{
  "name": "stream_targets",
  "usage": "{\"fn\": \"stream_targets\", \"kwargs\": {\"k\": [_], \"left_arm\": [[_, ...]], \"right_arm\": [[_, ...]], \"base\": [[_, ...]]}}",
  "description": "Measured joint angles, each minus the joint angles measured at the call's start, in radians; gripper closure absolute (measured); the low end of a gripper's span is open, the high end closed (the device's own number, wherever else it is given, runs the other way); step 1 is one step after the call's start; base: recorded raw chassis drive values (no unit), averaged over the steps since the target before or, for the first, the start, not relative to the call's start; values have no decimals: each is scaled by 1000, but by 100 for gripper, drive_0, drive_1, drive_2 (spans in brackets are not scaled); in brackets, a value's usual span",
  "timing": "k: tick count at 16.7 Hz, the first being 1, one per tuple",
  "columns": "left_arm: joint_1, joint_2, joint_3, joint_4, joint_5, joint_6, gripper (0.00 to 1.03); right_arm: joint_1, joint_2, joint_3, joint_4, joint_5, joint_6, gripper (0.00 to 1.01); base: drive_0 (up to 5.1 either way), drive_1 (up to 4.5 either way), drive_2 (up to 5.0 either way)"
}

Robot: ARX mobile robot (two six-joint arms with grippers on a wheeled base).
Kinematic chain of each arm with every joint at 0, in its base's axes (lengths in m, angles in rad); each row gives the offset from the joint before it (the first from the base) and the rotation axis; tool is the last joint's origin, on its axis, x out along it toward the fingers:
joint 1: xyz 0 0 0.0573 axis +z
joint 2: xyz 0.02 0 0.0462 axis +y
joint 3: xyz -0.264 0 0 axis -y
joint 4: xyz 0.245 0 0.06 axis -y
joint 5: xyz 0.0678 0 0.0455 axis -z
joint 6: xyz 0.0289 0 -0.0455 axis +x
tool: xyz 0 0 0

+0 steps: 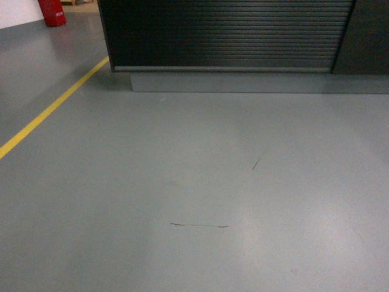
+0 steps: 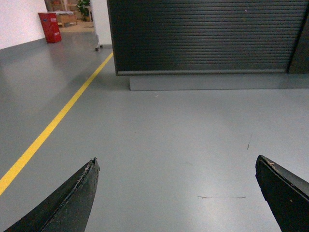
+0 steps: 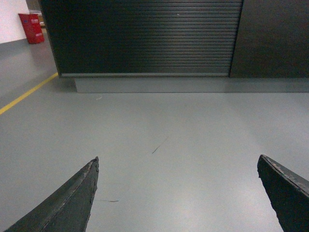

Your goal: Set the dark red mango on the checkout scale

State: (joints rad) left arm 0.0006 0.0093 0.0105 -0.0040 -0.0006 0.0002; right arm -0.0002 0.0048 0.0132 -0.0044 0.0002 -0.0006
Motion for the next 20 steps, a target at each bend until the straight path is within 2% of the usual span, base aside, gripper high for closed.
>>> {"fn": "stream_targets", "kwargs": {"k": [20], "left_arm": [[0, 0, 0, 1, 0, 0, 5]], "right_arm": [[0, 0, 0, 1, 0, 0, 3]], "base": [[-5, 274, -284]]}}
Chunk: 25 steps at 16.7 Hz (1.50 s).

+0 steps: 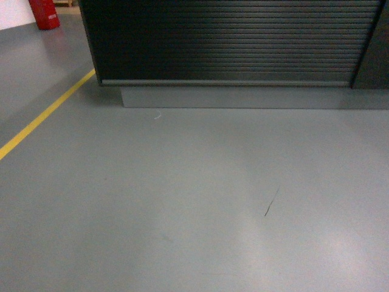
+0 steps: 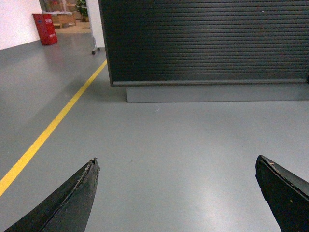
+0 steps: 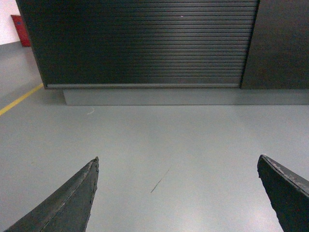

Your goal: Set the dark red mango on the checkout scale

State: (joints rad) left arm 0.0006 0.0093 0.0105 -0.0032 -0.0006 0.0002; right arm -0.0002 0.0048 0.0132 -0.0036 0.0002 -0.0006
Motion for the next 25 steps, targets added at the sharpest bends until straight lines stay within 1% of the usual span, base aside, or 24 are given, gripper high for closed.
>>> {"fn": "stream_targets", "kwargs": {"k": [25], "left_arm": [[0, 0, 0, 0, 0, 0, 5]], "right_arm": [[0, 0, 0, 2, 0, 0, 3]], "base": [[5, 290, -281]]}}
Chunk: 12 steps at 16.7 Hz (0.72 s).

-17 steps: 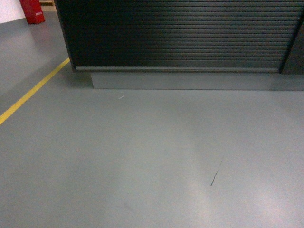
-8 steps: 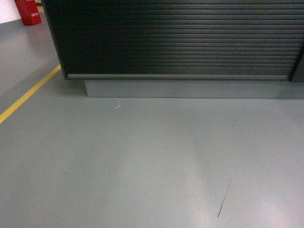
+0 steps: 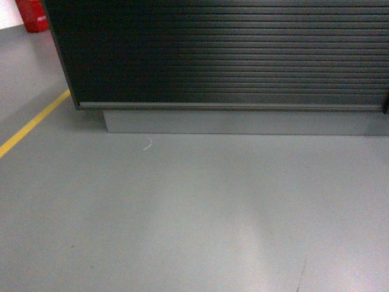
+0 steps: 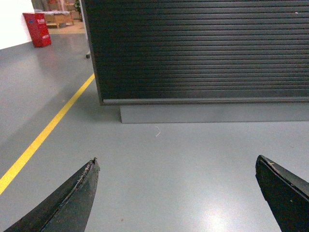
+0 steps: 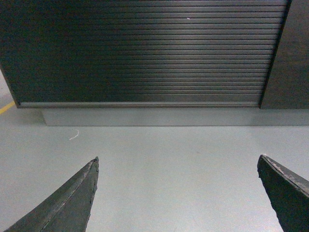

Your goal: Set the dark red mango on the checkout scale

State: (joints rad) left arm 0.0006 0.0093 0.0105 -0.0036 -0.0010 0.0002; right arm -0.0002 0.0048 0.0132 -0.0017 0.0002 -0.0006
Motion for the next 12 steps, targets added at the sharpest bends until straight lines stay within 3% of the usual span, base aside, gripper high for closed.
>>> {"fn": "stream_targets", "kwargs": {"k": [12], "left_arm": [[0, 0, 0, 0, 0, 0, 5]], "right_arm": [[0, 0, 0, -3, 0, 0, 3]], "base": [[-2, 283, -288]]}}
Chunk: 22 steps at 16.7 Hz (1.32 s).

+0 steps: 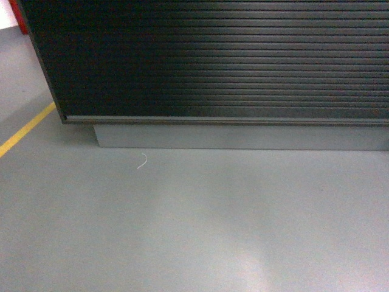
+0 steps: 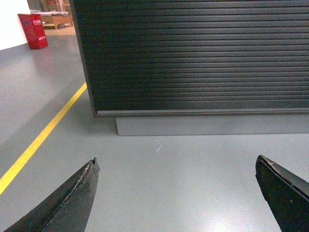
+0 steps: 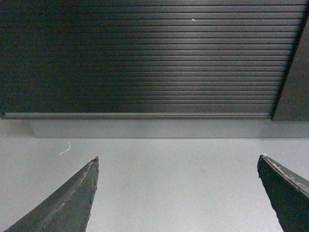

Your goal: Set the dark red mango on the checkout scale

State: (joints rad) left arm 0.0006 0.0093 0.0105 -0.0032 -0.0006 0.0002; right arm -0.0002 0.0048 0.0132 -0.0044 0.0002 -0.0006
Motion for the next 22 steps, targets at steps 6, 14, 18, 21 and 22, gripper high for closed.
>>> {"fn": "stream_targets", "kwargs": {"k": [6, 14, 18, 21, 22], "left_arm": [[0, 0, 0, 0, 0, 0, 5], [0, 0, 0, 0, 0, 0, 5], [0, 0, 0, 0, 0, 0, 5], [0, 0, 0, 0, 0, 0, 5], [0, 0, 0, -1, 0, 0, 5]], "right_arm": [[0, 0, 0, 0, 0, 0, 3], [0, 0, 0, 0, 0, 0, 3], [0, 0, 0, 1, 0, 0, 3], [0, 0, 0, 0, 0, 0, 3], [0, 0, 0, 0, 0, 0, 3]], "base": [[7, 293, -279], [13, 296, -270], [6, 251, -239], [0, 228, -228], [5, 232, -222]]}}
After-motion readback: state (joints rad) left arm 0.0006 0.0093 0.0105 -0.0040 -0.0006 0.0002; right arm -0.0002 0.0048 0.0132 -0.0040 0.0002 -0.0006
